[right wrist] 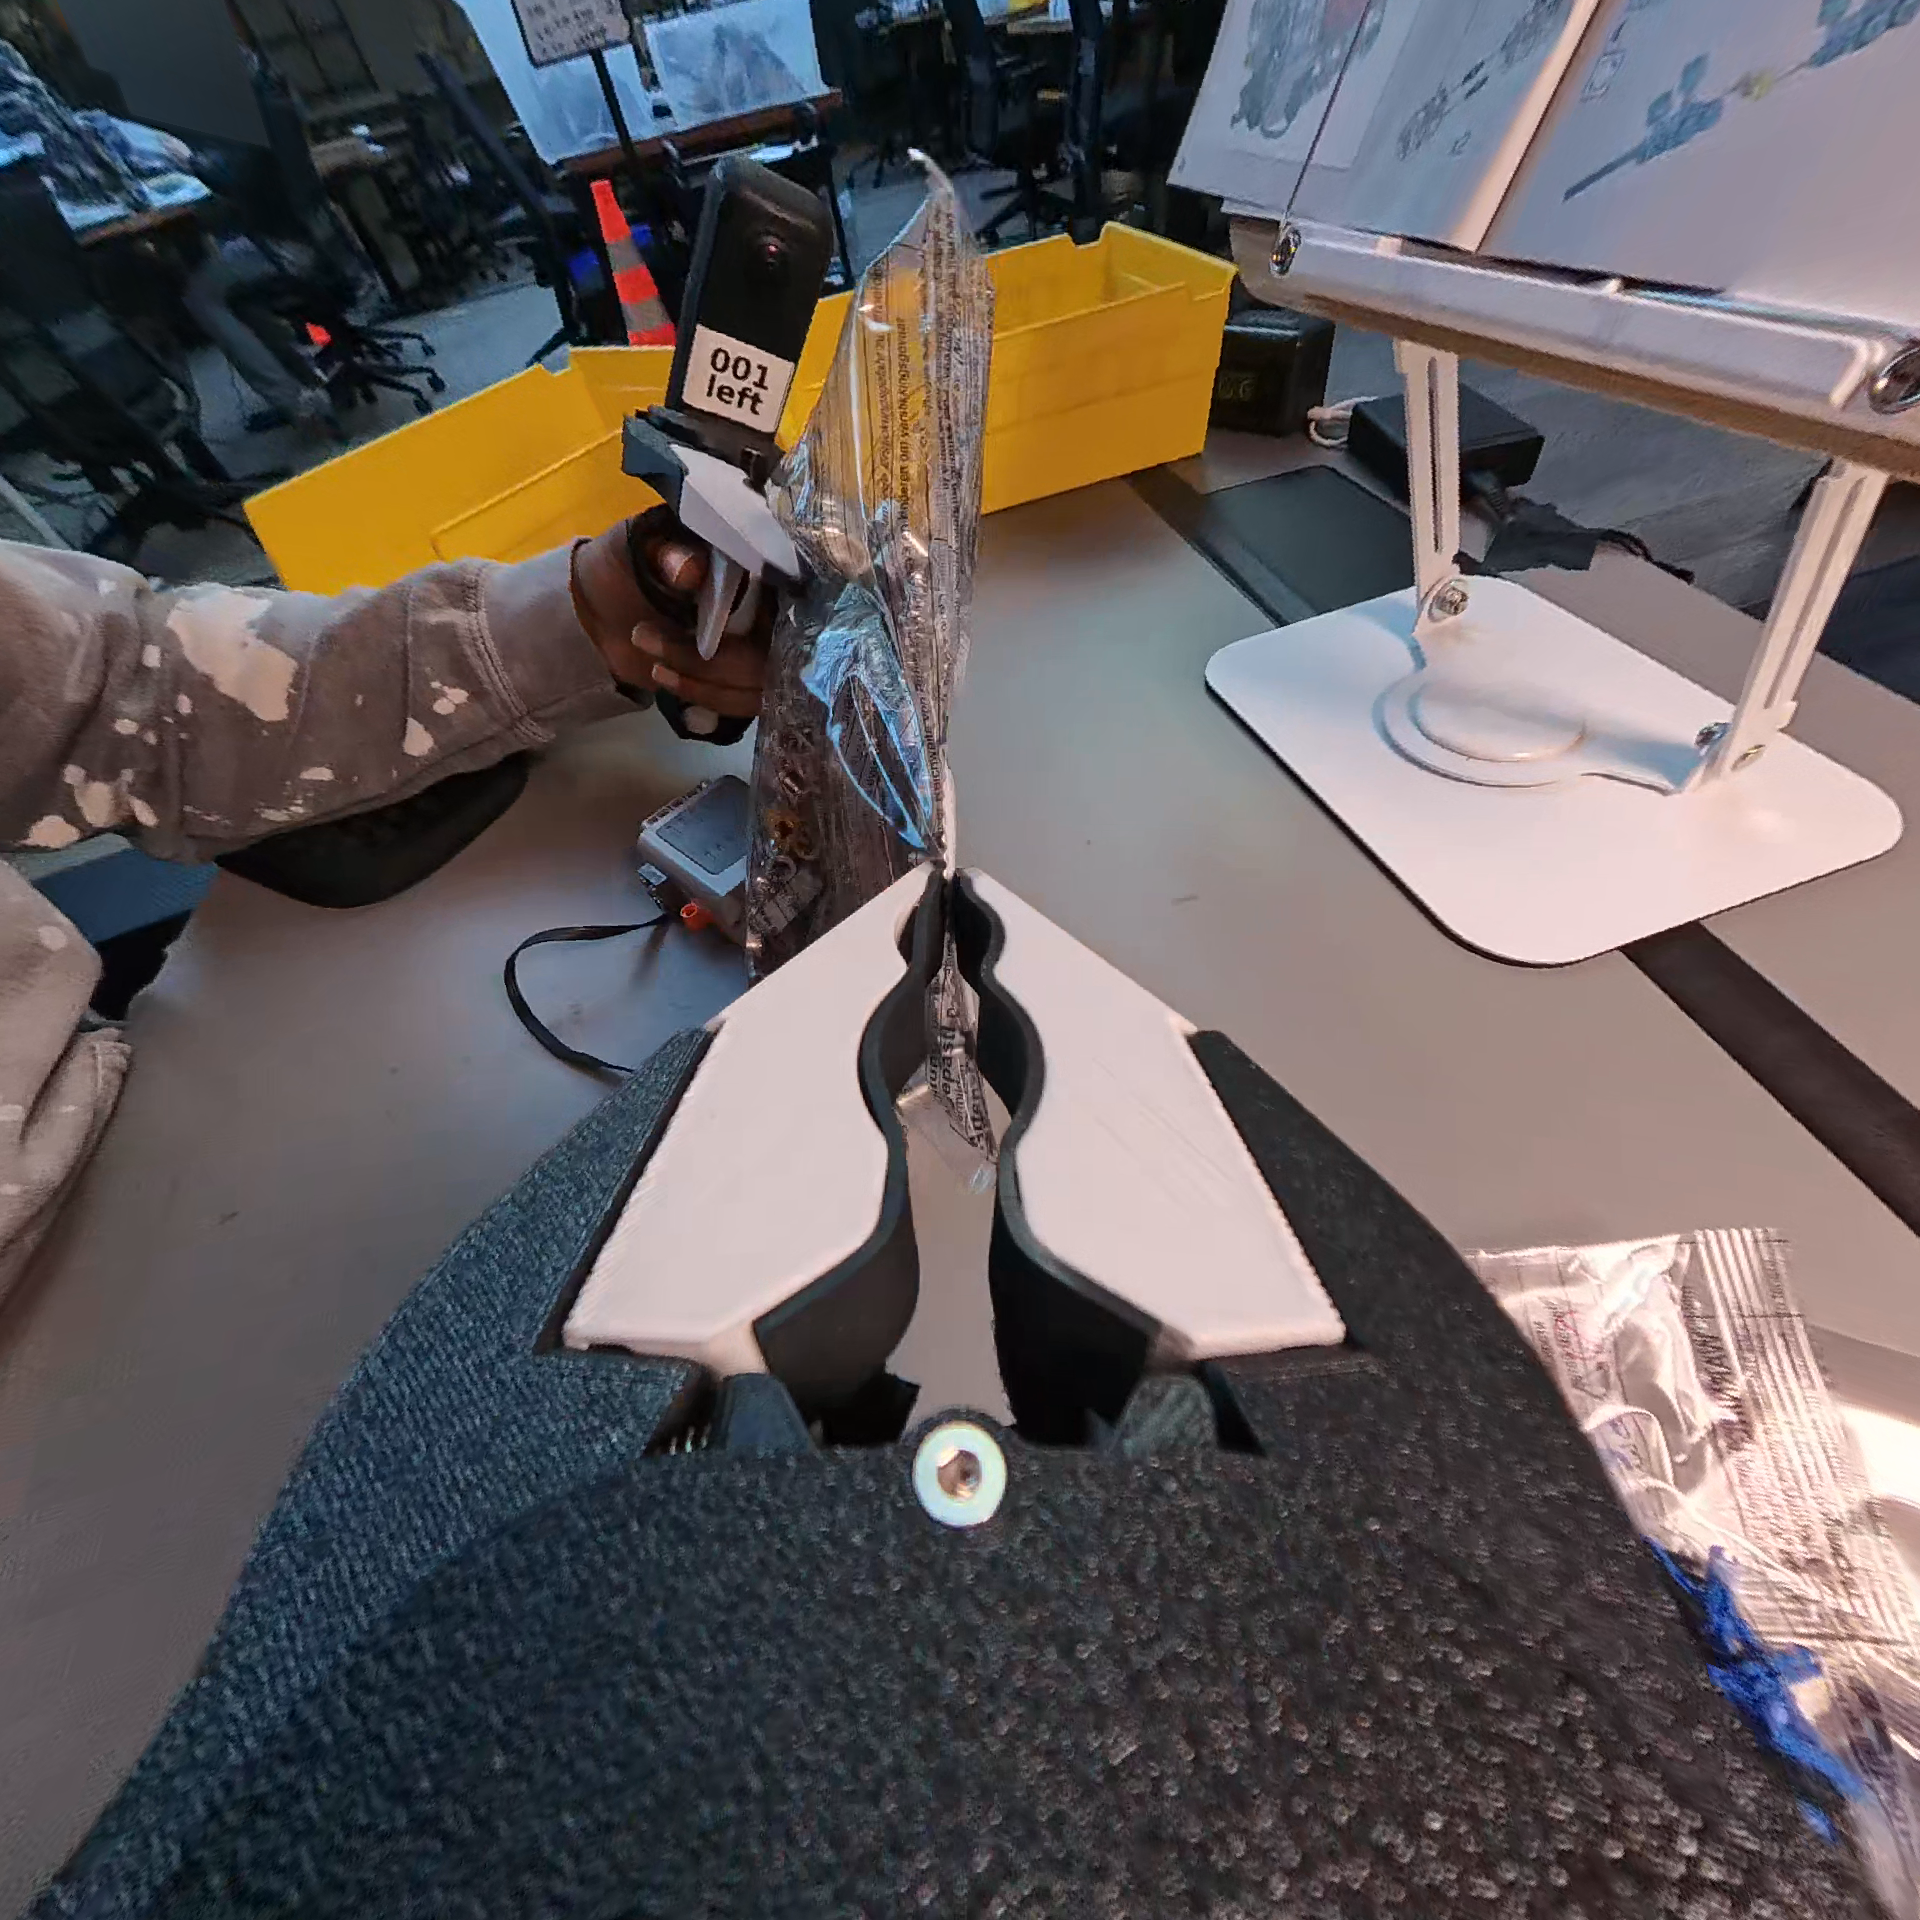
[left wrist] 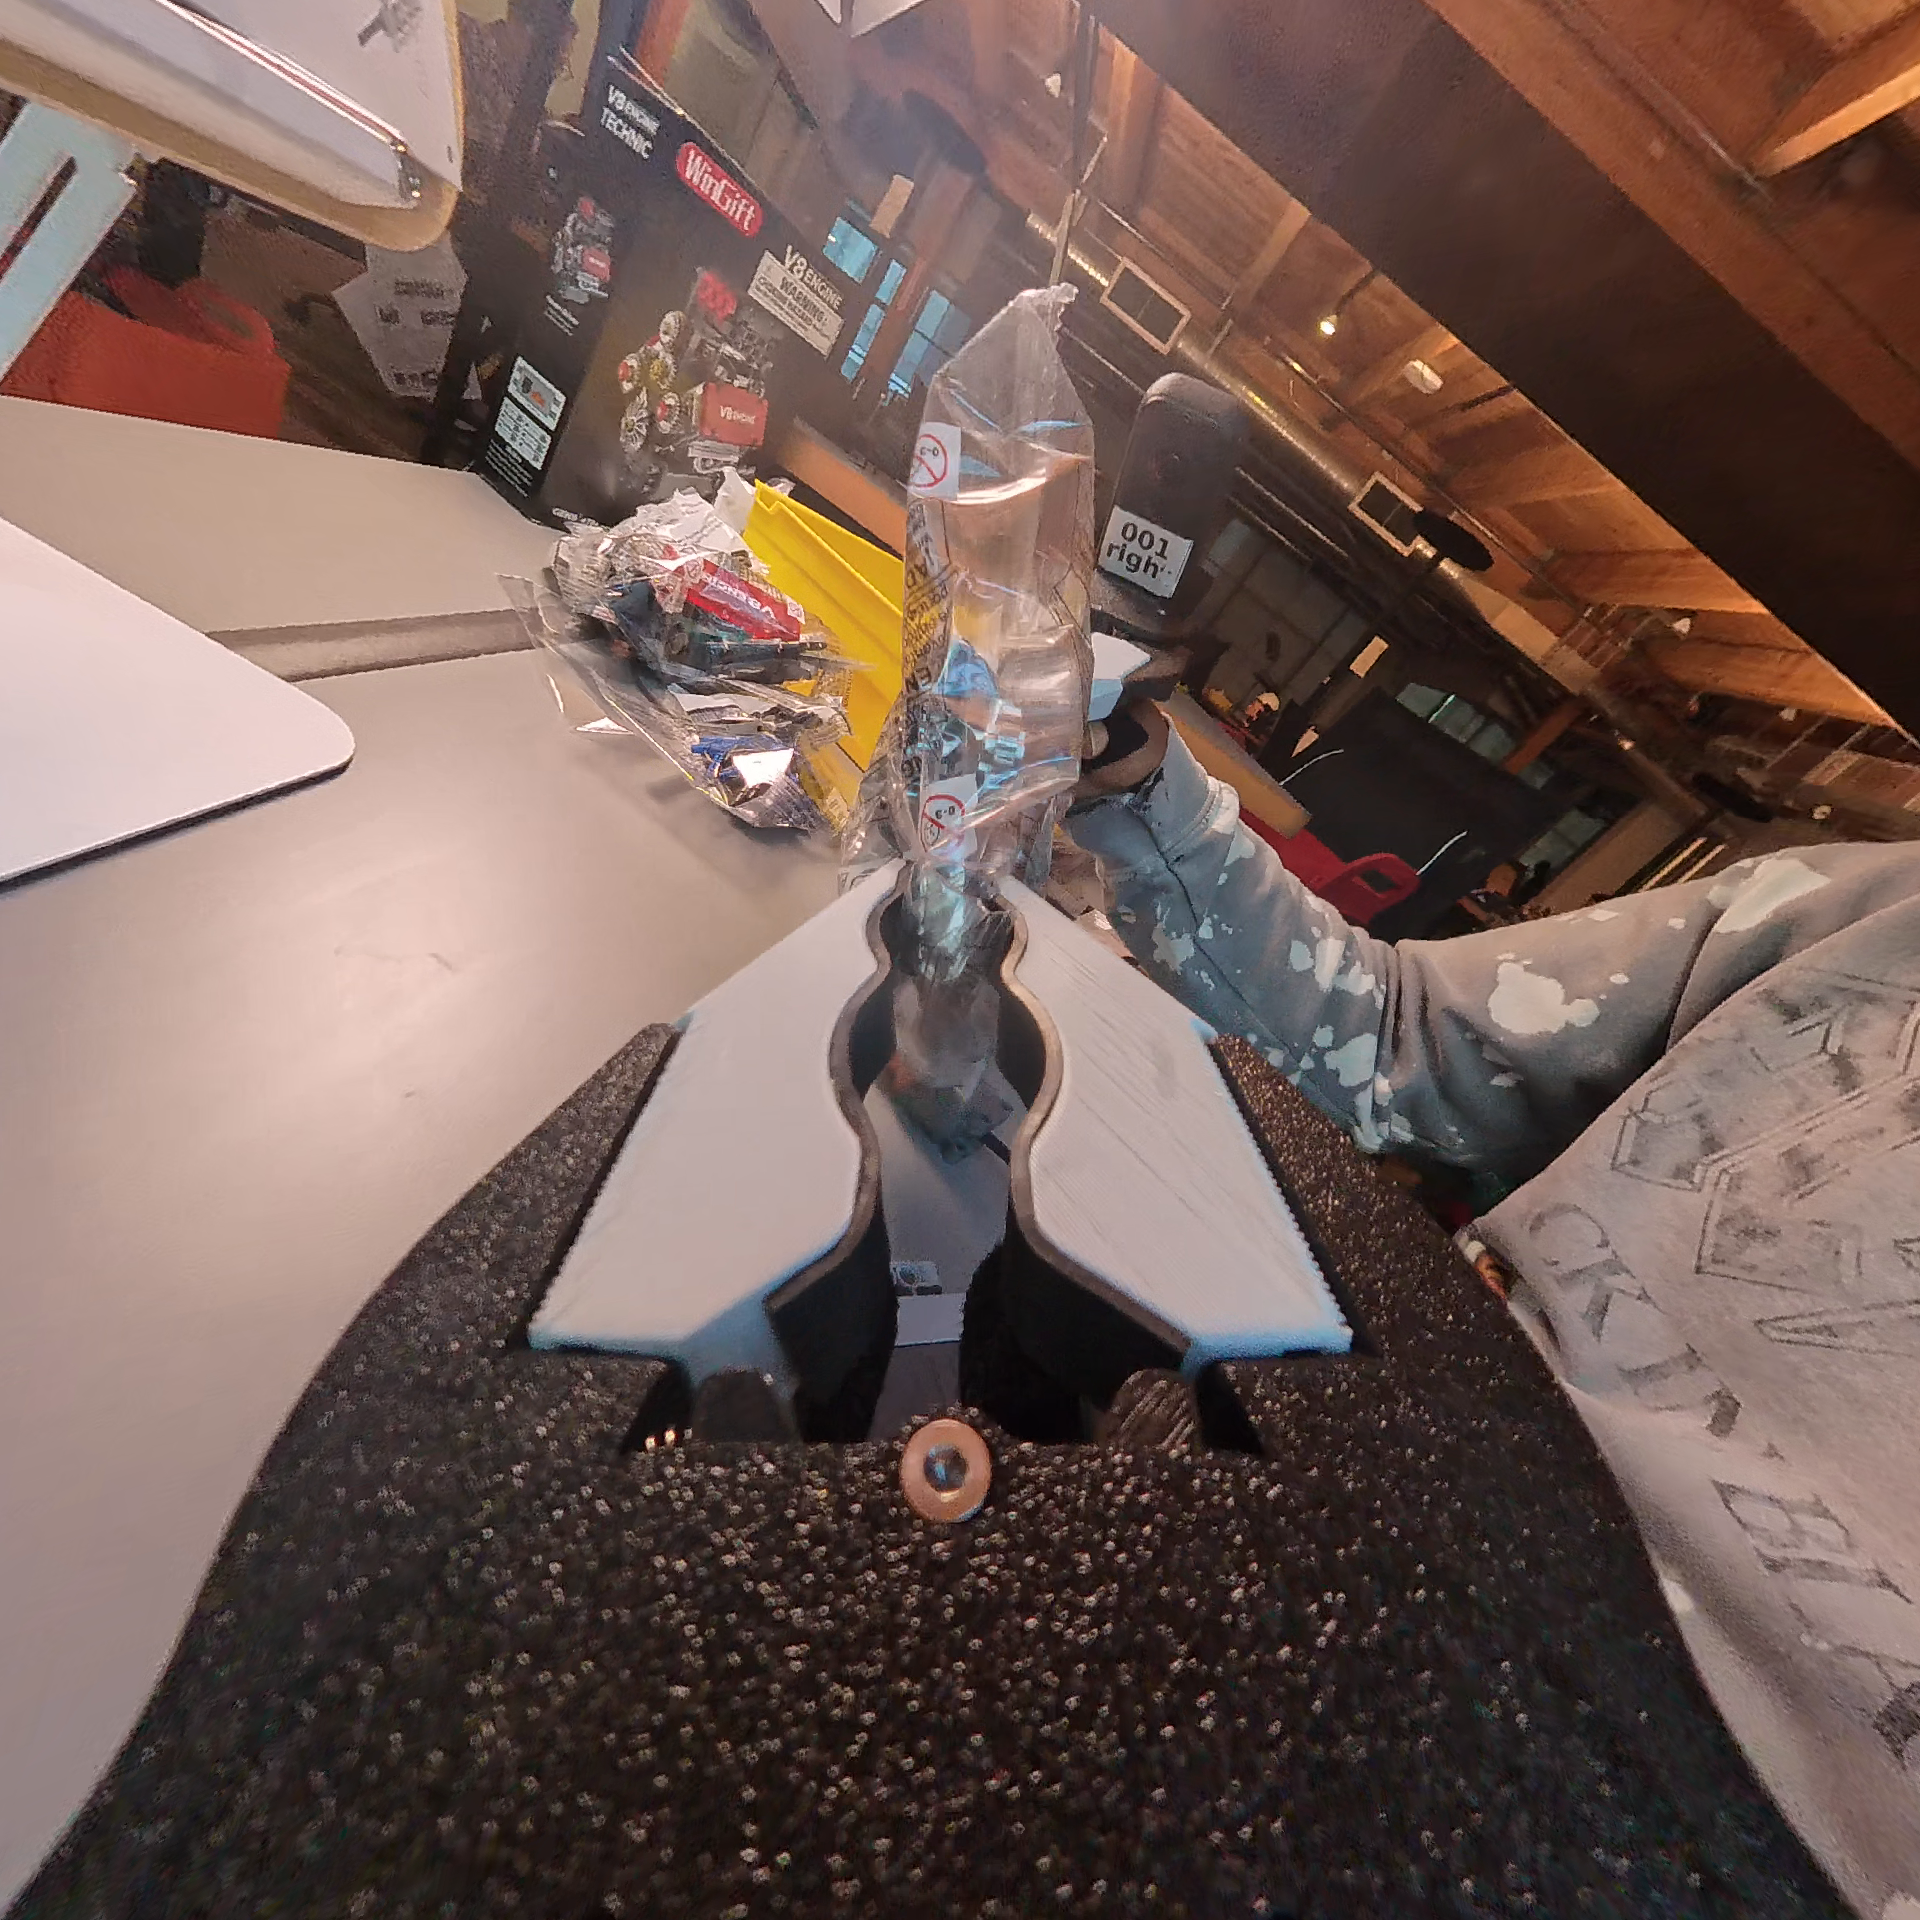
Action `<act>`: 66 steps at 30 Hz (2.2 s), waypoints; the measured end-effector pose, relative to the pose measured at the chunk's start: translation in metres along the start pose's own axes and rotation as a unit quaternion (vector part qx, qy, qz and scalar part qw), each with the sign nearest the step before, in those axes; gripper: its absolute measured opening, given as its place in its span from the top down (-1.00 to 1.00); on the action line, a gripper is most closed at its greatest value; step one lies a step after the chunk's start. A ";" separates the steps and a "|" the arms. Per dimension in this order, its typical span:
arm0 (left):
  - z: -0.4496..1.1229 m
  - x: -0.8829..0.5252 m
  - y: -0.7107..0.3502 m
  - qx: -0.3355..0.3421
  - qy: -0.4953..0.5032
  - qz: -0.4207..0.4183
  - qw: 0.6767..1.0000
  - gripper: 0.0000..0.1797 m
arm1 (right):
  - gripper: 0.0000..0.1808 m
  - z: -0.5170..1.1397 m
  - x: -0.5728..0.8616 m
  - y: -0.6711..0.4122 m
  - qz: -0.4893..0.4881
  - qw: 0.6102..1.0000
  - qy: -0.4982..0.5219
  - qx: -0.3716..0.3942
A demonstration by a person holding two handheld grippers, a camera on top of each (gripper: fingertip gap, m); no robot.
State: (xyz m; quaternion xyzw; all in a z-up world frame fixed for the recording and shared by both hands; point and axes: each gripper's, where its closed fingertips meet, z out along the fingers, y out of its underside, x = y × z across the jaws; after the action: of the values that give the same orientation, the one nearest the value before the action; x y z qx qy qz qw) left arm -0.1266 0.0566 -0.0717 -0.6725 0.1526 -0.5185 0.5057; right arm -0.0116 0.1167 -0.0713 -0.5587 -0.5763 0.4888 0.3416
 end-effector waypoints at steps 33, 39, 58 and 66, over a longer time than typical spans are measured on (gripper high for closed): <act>-0.028 -0.043 -0.026 -0.028 -0.302 0.205 0.931 0.60 | 1.00 -0.008 0.022 -0.035 -0.251 0.935 0.238 -0.080; -0.071 -0.031 -0.064 -0.042 -0.433 0.237 0.869 0.46 | 1.00 0.003 0.029 -0.008 -0.259 0.929 0.233 -0.127; -0.327 0.112 0.095 -0.346 -0.527 0.019 0.776 0.37 | 1.00 -0.017 0.029 -0.004 -0.210 0.949 0.205 -0.115; -0.308 0.085 0.174 -0.436 -0.496 0.017 0.750 0.78 | 0.99 -0.011 0.019 -0.001 -0.213 0.947 0.205 -0.129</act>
State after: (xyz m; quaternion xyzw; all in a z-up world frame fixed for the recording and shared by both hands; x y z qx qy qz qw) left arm -0.2978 -0.2432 -0.1860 -0.9800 0.1010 0.0197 0.1702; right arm -0.0047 0.1376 -0.0701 -0.5504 -0.6572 0.2010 0.4741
